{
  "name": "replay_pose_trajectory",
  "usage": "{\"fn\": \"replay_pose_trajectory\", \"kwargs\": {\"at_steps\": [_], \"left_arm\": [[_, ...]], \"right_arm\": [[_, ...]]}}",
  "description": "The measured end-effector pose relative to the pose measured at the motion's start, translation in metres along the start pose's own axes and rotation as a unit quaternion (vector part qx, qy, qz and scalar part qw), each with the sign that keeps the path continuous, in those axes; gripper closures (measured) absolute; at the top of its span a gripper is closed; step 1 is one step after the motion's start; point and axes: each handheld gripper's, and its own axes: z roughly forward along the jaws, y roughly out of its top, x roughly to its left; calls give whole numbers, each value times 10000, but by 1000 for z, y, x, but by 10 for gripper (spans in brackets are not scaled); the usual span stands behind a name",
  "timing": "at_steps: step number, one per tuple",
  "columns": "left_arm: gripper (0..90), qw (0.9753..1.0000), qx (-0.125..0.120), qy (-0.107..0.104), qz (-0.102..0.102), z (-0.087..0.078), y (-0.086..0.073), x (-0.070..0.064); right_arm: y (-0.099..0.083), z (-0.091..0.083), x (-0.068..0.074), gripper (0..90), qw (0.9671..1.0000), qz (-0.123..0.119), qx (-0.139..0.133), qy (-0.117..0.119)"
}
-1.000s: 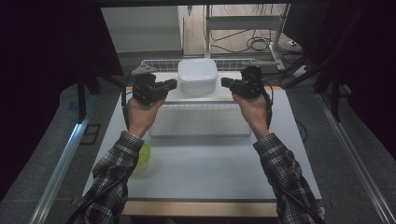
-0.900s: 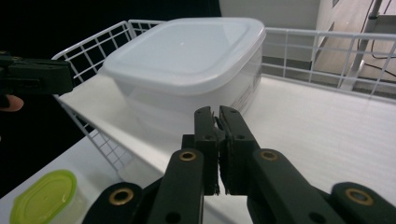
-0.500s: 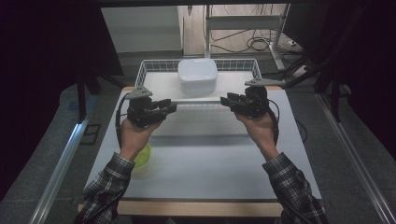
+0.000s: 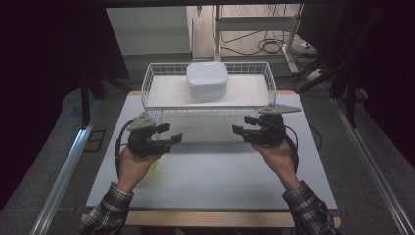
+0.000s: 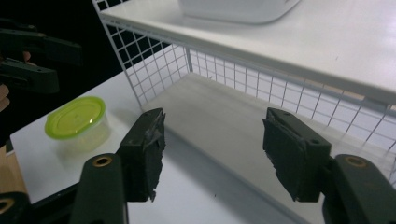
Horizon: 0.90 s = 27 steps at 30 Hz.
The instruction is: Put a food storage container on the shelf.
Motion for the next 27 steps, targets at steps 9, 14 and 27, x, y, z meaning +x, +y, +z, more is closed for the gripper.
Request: {"fn": "replay_pose_trajectory", "kwargs": {"at_steps": [9,14,27], "left_arm": [[164,9996,165,158,150,-4,-21,-15],[94,9996,185,88,173,-5,-34,-23],[44,9996,-31,140,244,-6,-67,-28]], "right_arm": [[-23,-8,8,255,9999,-93,69,20],[-38,-9,10,185,9998,-96,139,82],[-69,-13,12,32,9994,-59,286,178]]}}
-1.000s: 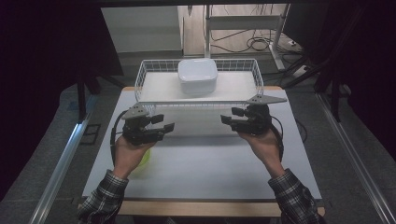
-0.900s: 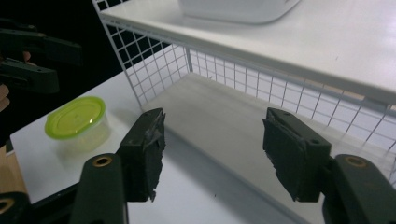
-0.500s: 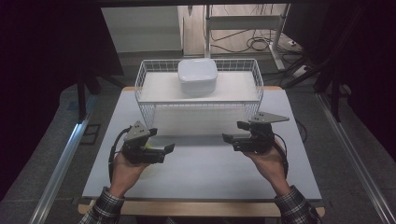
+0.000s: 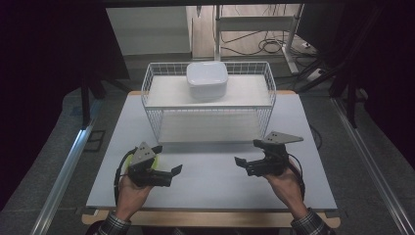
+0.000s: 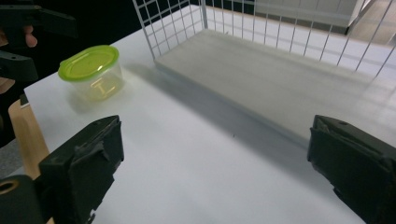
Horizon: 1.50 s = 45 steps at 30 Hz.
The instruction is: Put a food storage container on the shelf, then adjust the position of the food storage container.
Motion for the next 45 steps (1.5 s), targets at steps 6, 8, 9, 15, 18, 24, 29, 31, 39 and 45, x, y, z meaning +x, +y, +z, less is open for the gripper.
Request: {"fn": "replay_pose_trajectory", "kwargs": {"at_steps": [6,8,9,15,18,24,29,31,39,45], "left_arm": [[53,9997,49,-107,193,-1,-22,-10],[54,9997,79,-113,180,-1,-25,-10],[54,9997,150,-160,146,-1,-32,-12],[57,9993,247,38,289,-3,-46,-15],[56,9993,227,73,296,-5,-49,-15],[55,9989,375,29,273,-1,-59,-16],[53,9984,464,36,333,3,-63,-15],[54,9986,456,24,286,2,-63,-14],[49,9979,604,129,197,-1,-58,-10],[168,9977,570,352,131,-12,-49,-1]], "right_arm": [[-19,-2,3,14,10000,-54,45,11],[-21,-2,3,12,10000,-70,43,11],[-26,-1,5,10,9999,-113,86,-28],[-37,2,9,3,9994,-210,251,-120],[-42,2,11,1,9990,-267,313,-163],[-55,4,15,1,9983,-353,423,-169],[-67,11,19,1,9953,-573,729,-284],[-68,13,19,1,9948,-587,790,-263],[-69,14,17,1,9953,-532,758,-289],[-70,17,15,4,9954,-459,785,-288]]}}
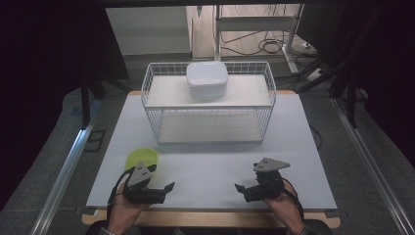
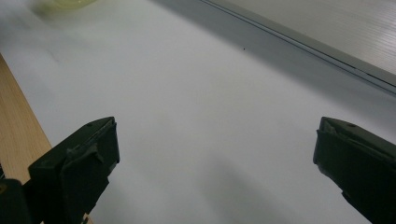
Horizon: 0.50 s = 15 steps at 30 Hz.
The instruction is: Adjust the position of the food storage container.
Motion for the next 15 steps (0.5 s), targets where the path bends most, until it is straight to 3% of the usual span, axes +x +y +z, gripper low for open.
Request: {"fn": "replay_pose_trajectory", "kwargs": {"at_steps": [2,4,5,6,7,8,9,13,15], "left_arm": [[212,10000,-22,28,-19,-3,1,4],[404,9996,-186,22,-223,-10,3,15],[458,9996,-186,22,-223,-10,3,15],[520,9986,-320,-60,-408,-16,4,26],[562,9986,-320,-60,-408,-16,4,26],[630,9970,-441,-178,-608,-22,3,39],[685,9964,-479,-193,-677,-24,2,45],[864,9914,-658,64,-1132,-37,-7,74],[893,9899,-688,128,-1233,-39,-9,80]], "right_arm": [[0,0,0,4,10000,-1,-1,1],[1,1,0,7,10000,-5,8,-7],[1,1,0,7,10000,-5,8,-7],[2,2,1,10,10000,-19,35,-6],[2,2,1,10,10000,-19,35,-6],[3,4,3,12,10000,-48,50,9],[3,5,4,12,10000,-55,49,24],[3,7,5,15,9999,-89,119,41],[2,7,5,15,9999,-81,123,43]]}}
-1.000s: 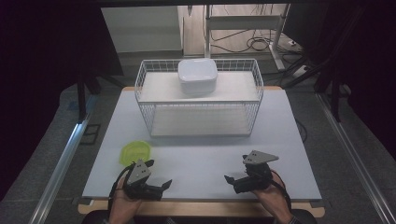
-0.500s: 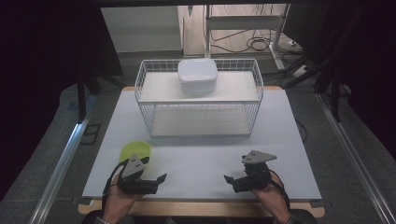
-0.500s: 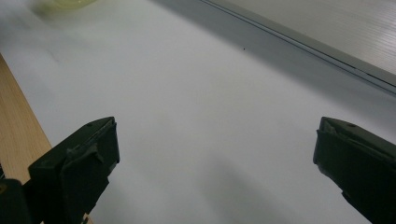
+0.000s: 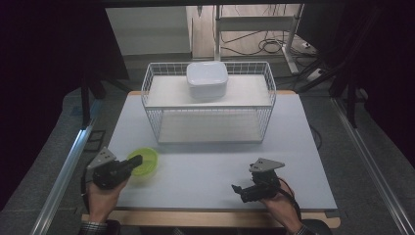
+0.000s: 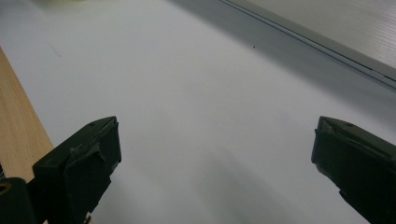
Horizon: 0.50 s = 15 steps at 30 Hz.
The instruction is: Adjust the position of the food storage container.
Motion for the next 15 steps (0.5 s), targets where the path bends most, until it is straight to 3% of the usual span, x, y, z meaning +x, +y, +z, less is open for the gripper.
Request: {"fn": "replay_pose_trajectory", "kwargs": {"at_steps": [1,5,8,11,12,13,14,15], "left_arm": [[899,9997,24,169,-175,-1,-2,12],[899,9977,132,526,-397,2,-8,30],[899,9966,195,639,-479,4,-11,37],[899,9941,327,904,-501,9,-15,44],[899,9922,384,1020,-613,10,-18,50],[898,9922,384,1020,-613,10,-18,50],[899,9899,436,1107,-768,11,-22,55],[898,9899,436,1107,-768,11,-22,55]], "right_arm": [[0,0,-1,18,10000,9,-6,3],[0,1,-1,22,10000,24,9,8],[0,1,0,24,10000,19,26,20],[-1,3,0,27,10000,-10,94,25],[-1,4,1,28,9999,-35,144,34],[-1,4,1,28,9999,-48,155,34],[-1,4,1,28,9998,-66,161,31],[-1,4,1,28,9998,-66,161,31]]}}
